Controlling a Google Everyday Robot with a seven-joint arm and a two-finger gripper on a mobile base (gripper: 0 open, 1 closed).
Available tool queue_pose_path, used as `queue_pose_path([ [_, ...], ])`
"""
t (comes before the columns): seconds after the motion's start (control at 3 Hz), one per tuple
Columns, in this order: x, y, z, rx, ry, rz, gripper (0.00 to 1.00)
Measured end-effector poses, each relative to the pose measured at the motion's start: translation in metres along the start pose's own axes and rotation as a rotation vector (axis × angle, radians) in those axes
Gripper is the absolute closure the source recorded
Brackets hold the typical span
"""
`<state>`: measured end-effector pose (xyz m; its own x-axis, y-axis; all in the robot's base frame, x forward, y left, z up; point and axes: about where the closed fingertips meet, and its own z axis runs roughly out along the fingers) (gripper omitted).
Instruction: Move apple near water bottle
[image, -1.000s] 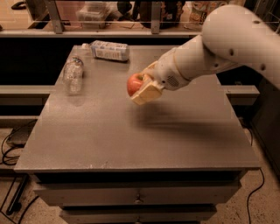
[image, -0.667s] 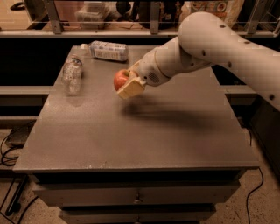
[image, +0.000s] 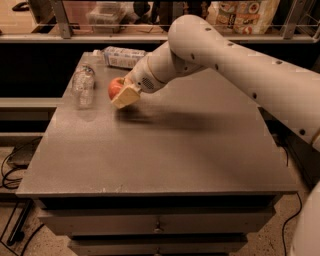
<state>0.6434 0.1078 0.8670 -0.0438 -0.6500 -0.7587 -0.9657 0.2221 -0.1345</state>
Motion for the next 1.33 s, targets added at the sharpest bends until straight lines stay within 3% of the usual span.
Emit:
queue_pose_path([
  [0.67,-0.020,-0.007,0.038,-0.033,0.027,-0.029,0.35],
  [1.0,-0.024,-0.009,0.040,-0.032,0.036,-0.041,0.12],
  [1.33,-0.024,-0.007,0.042,-0.036,0.036,-0.042,0.00],
])
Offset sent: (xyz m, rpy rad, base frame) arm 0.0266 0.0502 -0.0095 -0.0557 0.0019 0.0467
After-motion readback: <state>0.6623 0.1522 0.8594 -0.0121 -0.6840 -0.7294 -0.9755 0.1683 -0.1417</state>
